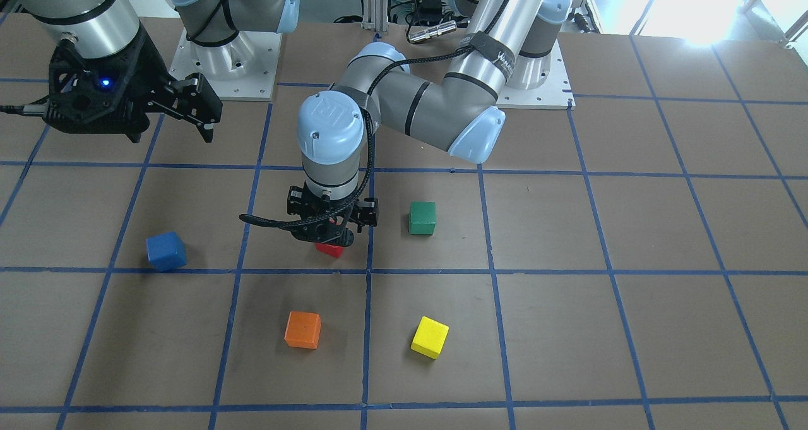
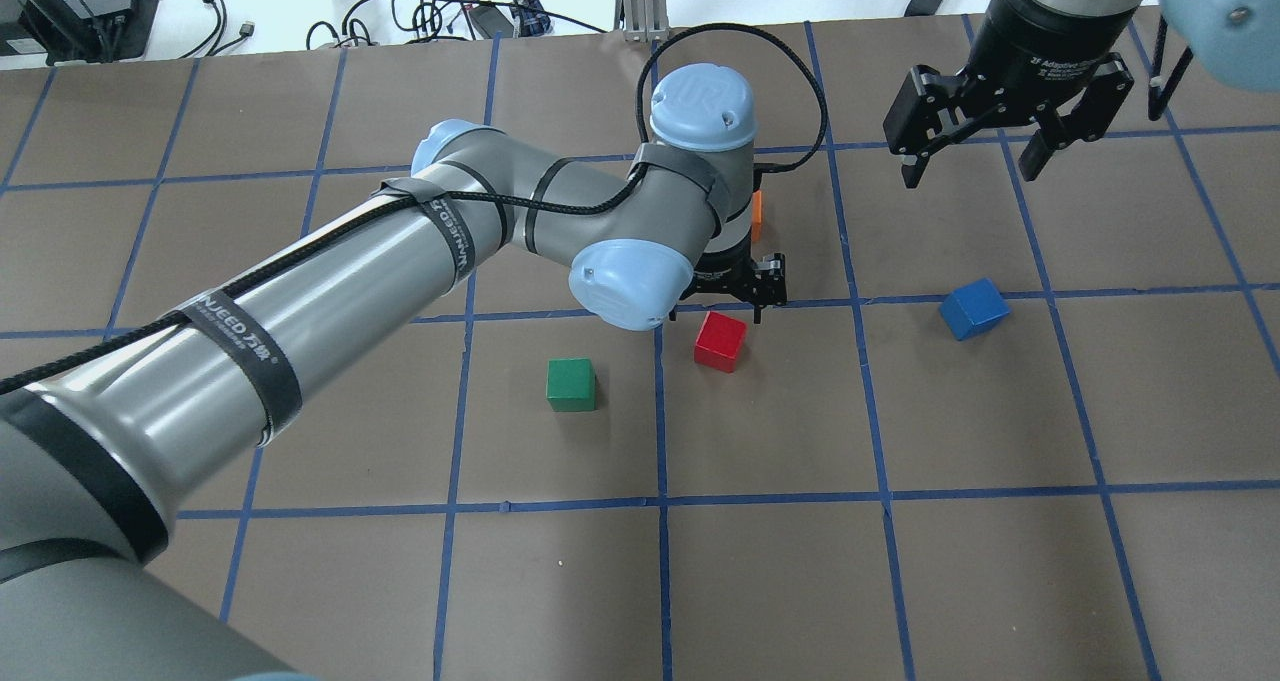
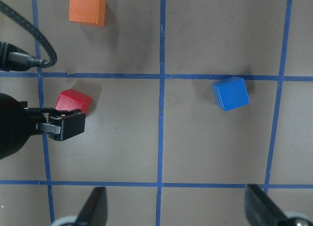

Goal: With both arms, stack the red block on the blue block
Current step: 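Raise the left gripper away while the right gripper moves toward the red cube, then lower the right gripper onto the red cube and close it, then carry the red cube with the right gripper over the blue cube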

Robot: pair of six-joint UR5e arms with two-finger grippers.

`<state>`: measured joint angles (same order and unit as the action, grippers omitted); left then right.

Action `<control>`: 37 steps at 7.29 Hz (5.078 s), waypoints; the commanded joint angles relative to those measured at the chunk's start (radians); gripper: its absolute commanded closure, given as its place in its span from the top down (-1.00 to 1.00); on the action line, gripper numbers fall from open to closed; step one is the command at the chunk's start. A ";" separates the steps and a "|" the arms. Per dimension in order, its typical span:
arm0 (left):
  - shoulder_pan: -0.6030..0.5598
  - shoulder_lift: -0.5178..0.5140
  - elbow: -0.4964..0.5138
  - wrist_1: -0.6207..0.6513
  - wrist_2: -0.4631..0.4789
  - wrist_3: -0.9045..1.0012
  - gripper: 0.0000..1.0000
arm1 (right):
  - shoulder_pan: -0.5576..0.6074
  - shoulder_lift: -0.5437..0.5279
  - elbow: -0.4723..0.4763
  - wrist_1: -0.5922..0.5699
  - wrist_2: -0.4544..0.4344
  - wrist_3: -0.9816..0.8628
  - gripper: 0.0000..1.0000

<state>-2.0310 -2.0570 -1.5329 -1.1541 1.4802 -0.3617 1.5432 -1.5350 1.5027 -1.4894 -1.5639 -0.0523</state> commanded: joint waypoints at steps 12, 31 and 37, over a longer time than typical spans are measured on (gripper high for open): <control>0.545 0.420 0.034 -0.418 0.074 0.458 1.00 | 0.304 0.369 0.278 -0.663 0.064 0.736 1.00; 0.540 0.425 0.008 -0.407 0.071 0.457 1.00 | -0.186 0.125 0.445 -0.613 -0.054 -0.467 -0.48; 0.540 0.434 -0.007 -0.409 0.072 0.457 1.00 | -0.198 0.167 0.452 -0.664 -0.053 -0.491 -0.48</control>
<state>-1.4915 -1.6259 -1.5336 -1.5645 1.5527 0.0951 1.3460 -1.3714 1.9550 -2.1452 -1.6152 -0.5471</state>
